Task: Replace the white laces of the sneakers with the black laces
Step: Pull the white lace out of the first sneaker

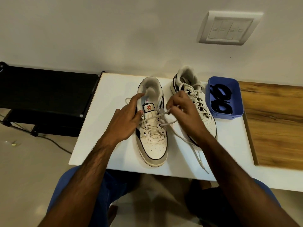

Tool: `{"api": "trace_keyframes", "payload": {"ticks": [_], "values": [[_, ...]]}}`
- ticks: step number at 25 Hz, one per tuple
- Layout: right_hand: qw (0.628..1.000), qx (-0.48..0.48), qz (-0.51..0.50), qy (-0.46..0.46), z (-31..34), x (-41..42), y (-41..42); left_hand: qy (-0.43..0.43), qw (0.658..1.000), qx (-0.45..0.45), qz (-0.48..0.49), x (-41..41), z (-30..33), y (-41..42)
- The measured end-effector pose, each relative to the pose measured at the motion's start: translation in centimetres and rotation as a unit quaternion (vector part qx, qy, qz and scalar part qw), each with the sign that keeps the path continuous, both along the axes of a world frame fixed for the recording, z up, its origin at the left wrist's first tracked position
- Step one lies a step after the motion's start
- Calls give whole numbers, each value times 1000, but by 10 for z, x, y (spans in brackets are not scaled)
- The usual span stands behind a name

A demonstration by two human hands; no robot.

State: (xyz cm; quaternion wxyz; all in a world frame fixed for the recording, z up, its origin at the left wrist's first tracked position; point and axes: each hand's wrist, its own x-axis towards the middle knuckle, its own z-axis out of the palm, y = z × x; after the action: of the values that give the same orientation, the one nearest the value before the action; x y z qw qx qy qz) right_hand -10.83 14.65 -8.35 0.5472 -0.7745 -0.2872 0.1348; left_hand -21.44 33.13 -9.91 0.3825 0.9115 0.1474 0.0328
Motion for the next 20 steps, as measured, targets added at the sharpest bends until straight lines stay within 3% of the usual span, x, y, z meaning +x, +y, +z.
{"api": "trace_keyframes", "payload": {"ticks": [2,5,8,11,13,14,17,18,20], "values": [[999,3,-30,-18,2,5,-9,1,1000,3,3,0,1,-1],[984,-75,1,-159,-8,-4,-2,-1,1000,-7,9,0,2,-2],[923,-198,35,-327,-21,-19,18,-6,1000,-13,11,0,2,-3],[889,-239,31,-389,-24,-30,30,-4,1000,-17,10,0,1,-2],[887,-246,38,-388,-23,-27,28,-5,1000,-7,10,0,0,-2],[904,-229,25,-360,-21,-23,24,-5,1000,-3,8,0,0,-2],[983,-59,-71,-157,-9,-2,6,-3,1000,0,4,-1,0,0],[991,-8,-86,-106,-7,2,1,-3,1000,0,5,-1,0,1],[993,3,-77,-88,-6,1,-3,-5,1000,-3,5,-1,-1,1]]}}
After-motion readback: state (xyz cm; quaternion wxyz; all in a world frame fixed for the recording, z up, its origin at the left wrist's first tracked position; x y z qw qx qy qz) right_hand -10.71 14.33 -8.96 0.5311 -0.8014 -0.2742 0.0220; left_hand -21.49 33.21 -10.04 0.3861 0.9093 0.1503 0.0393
